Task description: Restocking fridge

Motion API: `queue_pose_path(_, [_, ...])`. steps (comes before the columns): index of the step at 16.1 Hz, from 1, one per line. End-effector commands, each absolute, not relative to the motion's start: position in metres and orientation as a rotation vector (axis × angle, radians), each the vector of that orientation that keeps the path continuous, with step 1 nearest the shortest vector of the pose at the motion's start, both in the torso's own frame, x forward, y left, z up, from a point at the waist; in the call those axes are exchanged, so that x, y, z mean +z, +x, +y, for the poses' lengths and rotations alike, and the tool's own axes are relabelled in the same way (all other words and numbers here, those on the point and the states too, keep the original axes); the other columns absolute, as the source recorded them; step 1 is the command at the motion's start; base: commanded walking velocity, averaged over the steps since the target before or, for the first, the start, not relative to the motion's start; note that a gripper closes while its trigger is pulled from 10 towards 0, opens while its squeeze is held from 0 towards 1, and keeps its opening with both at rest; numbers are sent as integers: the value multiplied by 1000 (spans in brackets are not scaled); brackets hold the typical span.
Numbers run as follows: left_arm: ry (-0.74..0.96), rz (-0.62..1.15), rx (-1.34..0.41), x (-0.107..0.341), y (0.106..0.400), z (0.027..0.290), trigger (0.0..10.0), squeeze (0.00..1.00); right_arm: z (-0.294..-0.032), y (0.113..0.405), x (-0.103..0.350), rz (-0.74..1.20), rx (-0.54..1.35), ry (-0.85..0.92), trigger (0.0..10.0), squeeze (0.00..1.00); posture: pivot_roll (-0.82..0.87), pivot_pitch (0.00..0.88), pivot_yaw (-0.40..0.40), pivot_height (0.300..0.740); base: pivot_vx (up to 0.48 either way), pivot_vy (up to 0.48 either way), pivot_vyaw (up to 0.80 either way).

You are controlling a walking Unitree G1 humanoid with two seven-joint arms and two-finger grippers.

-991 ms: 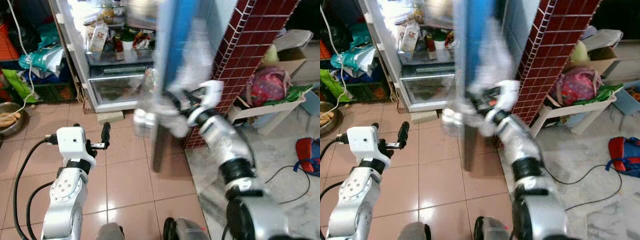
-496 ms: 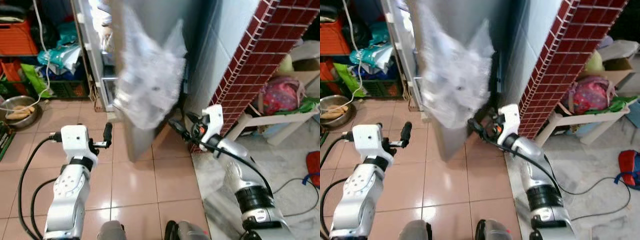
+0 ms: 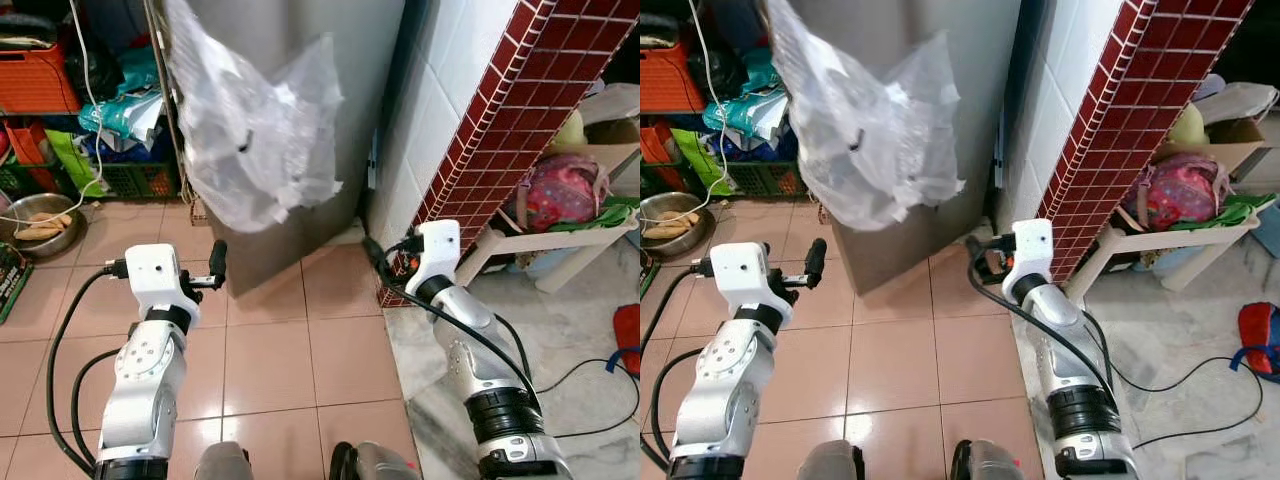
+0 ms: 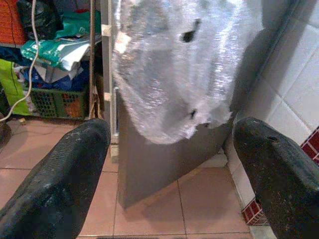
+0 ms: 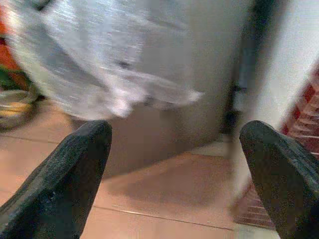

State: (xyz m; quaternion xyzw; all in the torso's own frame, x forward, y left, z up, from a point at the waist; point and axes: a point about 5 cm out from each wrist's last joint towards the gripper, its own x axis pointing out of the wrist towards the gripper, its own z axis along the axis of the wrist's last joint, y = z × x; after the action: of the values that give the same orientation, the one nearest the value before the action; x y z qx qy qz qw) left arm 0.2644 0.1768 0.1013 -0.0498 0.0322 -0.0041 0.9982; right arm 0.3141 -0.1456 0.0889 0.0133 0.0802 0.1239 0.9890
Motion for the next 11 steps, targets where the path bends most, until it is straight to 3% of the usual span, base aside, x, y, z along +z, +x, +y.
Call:
queue_pose_path(1, [-109, 62, -3, 102, 266, 176, 10000, 0, -153, 319, 95, 122, 196, -41, 10000, 0, 82, 17, -41, 740, 0, 0, 0])
queue_pose_path(2, [-109, 58, 10, 102, 267, 178, 10000, 0, -154, 320, 96, 123, 201, 35, 10000, 0, 80, 16, -43, 740, 0, 0, 0])
queue_pose_path(9, [-131, 58, 12, 101, 269, 177, 10000, 0, -156, 316, 97, 99, 169, 18, 10000, 0, 71, 17, -43, 740, 0, 0, 0])
queue_pose_path(11, [-148, 62, 13, 102, 270, 178, 10000, 0, -157, 316, 96, 116, 156, 38, 10000, 0, 74, 20, -42, 740, 0, 414, -606])
